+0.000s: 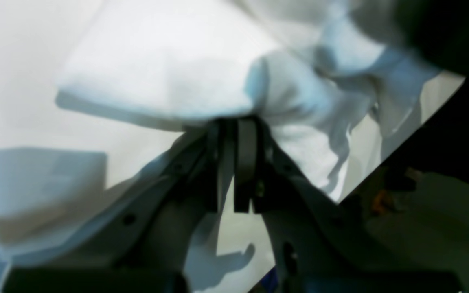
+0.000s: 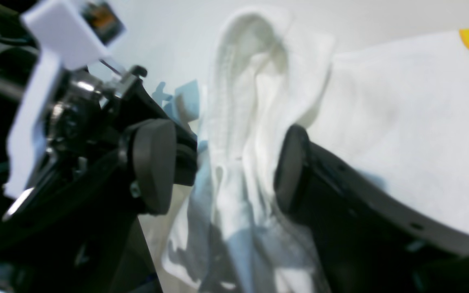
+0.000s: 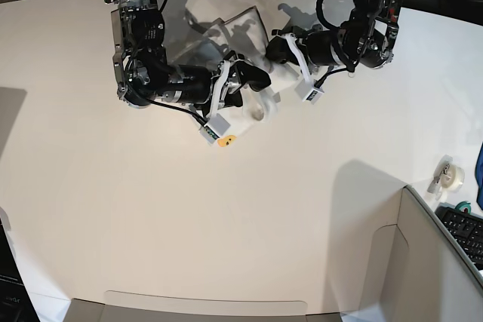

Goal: Layout the t-shirt on the table in an organized manner, then fold the t-shirt properly
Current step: 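Fold the remaining end over the bundle with the right gripper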

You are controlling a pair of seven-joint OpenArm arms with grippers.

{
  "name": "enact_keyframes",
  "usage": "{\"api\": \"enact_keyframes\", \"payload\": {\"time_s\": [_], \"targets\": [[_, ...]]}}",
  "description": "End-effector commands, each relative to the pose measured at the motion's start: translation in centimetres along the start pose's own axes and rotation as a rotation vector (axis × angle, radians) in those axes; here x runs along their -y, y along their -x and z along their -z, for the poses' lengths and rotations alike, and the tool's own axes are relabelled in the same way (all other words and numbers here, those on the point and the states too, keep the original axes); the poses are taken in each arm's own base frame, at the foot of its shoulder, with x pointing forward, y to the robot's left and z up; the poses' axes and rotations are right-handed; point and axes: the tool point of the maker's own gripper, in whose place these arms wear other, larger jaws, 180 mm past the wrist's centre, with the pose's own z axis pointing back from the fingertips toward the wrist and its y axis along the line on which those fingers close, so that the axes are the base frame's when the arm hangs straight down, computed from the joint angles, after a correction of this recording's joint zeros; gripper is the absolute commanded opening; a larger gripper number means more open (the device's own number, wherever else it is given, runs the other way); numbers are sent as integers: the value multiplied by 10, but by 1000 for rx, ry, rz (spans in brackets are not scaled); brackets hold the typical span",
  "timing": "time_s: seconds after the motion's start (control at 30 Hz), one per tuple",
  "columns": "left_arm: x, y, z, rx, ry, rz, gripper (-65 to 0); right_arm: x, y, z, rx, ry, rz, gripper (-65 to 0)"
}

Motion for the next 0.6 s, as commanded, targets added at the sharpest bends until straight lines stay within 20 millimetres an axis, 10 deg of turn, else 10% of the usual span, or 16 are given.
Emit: {"api": "enact_keyframes", "payload": {"time_s": [0.0, 0.57], "targets": [[-2, -11, -3, 26, -9, 19, -613, -8, -22, -6, 65, -25, -38, -281], [-5, -17, -4, 41, -16, 24, -613, -33, -69, -4, 215, -234, 26, -282]]}}
